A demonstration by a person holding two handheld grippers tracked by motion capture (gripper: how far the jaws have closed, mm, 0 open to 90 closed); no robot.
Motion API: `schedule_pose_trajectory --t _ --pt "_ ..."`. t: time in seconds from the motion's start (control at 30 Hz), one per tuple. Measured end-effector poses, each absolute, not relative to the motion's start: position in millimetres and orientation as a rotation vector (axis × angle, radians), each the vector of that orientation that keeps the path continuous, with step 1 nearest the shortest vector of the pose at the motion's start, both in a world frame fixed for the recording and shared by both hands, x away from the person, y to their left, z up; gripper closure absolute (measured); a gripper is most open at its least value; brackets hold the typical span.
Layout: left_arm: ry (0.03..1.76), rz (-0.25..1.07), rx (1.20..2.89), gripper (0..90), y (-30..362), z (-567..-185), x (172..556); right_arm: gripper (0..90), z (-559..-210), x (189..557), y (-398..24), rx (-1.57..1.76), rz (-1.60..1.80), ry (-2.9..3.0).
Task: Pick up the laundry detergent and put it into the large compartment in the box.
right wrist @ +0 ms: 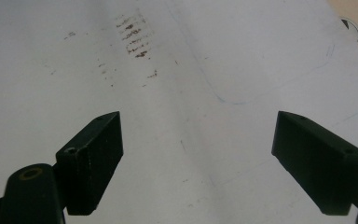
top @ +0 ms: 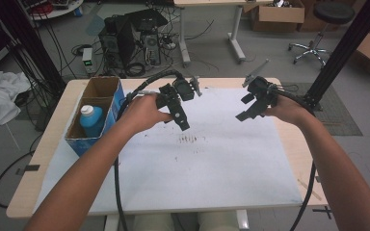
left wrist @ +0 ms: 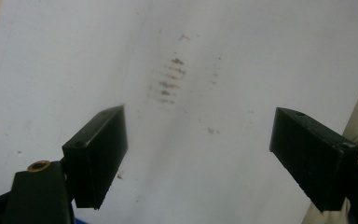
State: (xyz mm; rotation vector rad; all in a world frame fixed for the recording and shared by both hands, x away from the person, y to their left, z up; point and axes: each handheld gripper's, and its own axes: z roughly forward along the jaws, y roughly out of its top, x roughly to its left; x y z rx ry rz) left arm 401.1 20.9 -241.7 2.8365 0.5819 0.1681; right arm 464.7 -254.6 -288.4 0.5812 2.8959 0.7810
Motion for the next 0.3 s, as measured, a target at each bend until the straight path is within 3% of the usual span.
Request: schedule_pose_trajectory --t 0.3 --pt "0.587 0.167 2.829 19.9 23.4 -241.8 403.0 16.1 -288.4 462.7 -254.7 0.595 0.775 2.894"
